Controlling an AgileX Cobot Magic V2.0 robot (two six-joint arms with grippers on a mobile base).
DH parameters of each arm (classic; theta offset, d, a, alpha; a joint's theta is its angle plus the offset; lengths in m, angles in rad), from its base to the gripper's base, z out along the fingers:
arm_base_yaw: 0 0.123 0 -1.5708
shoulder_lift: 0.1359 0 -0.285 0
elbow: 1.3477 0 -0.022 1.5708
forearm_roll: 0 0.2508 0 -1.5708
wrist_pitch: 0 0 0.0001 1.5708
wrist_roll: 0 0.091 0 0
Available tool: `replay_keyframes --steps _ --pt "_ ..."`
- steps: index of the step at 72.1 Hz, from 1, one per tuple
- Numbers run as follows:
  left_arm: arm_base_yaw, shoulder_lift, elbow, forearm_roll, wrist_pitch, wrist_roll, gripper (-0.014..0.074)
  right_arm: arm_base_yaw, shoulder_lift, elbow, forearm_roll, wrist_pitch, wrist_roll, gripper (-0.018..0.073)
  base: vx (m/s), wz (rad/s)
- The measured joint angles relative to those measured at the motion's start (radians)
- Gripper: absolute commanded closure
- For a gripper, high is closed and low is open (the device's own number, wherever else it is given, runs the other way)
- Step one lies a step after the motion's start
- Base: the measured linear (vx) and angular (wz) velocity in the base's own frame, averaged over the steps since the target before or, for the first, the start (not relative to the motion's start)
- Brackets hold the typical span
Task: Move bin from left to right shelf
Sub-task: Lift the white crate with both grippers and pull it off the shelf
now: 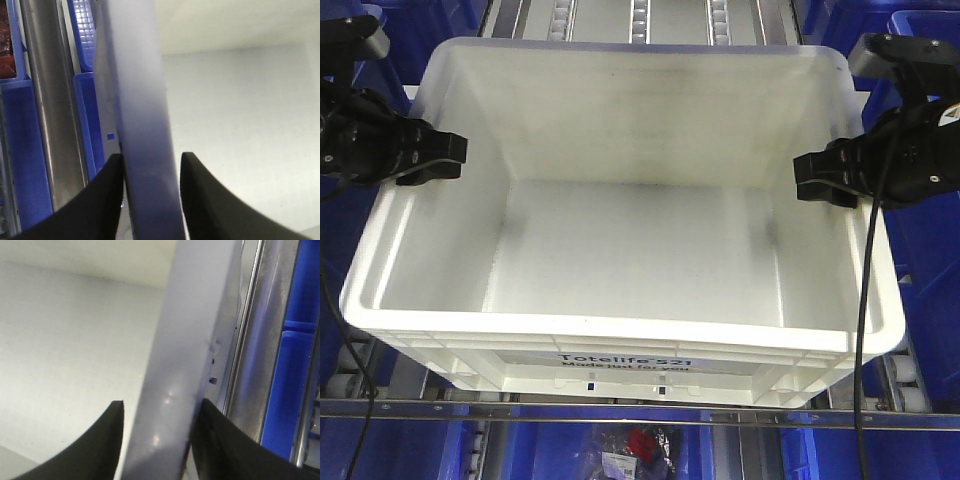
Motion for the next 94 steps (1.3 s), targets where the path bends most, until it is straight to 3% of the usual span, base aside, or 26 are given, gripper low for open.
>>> replay_keyframes --steps 39,94 --pt "-0.001 -0.025 0.0 0.004 0.072 -0.001 0.0597 0.0 -0.064 0.003 0.002 0.043 0.027 0.0564 0.0 0.0" --pt "-0.001 -0.068 0.0 0.013 0.067 -0.014 0.0596 0.002 -0.069 0.003 0.007 0.043 0.017 0.0564 0.0 0.0"
